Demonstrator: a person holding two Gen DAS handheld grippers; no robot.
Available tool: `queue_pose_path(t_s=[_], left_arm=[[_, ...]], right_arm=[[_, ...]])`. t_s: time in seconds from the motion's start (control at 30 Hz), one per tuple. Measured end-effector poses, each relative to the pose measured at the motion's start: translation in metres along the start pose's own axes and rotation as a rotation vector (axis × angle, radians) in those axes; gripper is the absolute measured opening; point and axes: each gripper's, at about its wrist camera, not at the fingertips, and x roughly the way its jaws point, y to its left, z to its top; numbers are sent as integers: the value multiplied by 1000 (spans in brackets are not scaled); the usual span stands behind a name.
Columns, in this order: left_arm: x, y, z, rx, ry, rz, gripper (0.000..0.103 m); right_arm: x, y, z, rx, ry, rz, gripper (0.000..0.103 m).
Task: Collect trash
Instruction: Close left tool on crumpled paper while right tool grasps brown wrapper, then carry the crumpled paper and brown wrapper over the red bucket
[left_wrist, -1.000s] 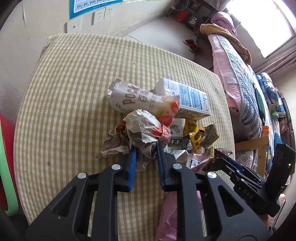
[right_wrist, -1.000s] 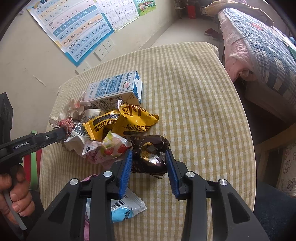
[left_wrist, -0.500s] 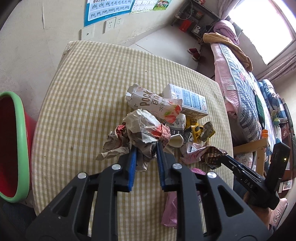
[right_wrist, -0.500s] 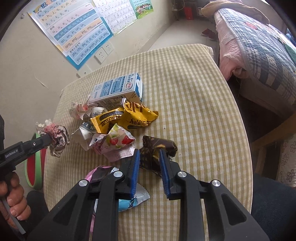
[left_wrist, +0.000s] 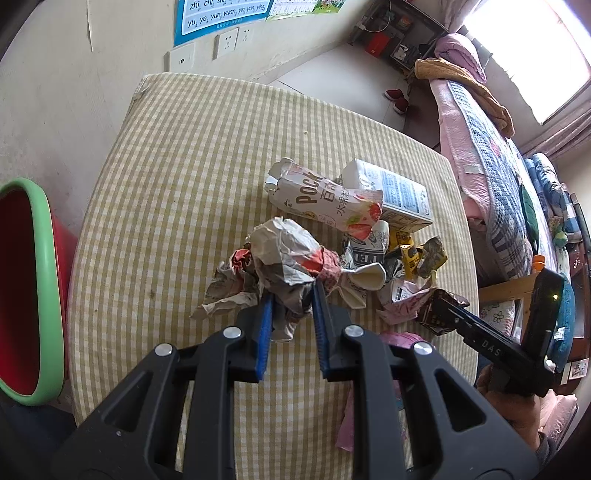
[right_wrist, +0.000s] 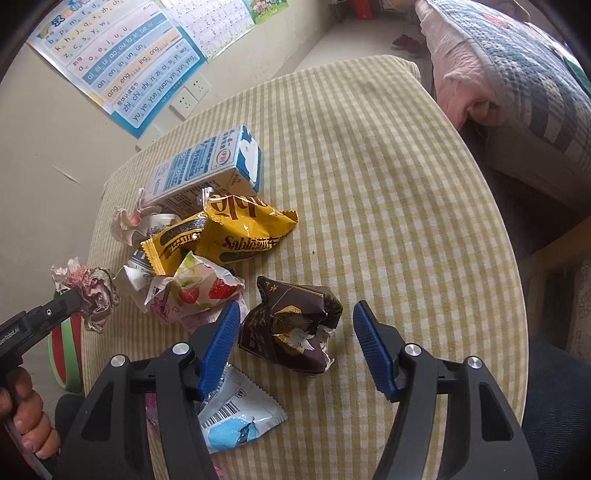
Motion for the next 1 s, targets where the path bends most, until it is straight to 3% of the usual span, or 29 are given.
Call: queue_pose_path(t_s=[0.13,0.53,1.0], left_arm=[[1,2,0,1,2,2,20],[-36,5,-11,-3,-67,-30,20],[-109,61,-41,-94,-179,-20,20]], right_arm=[[-3,4,0,0,-8,17,43],[-55,43,-12,-131,-121,-19,42],[-80,151,-32,-335,-185,40,42]])
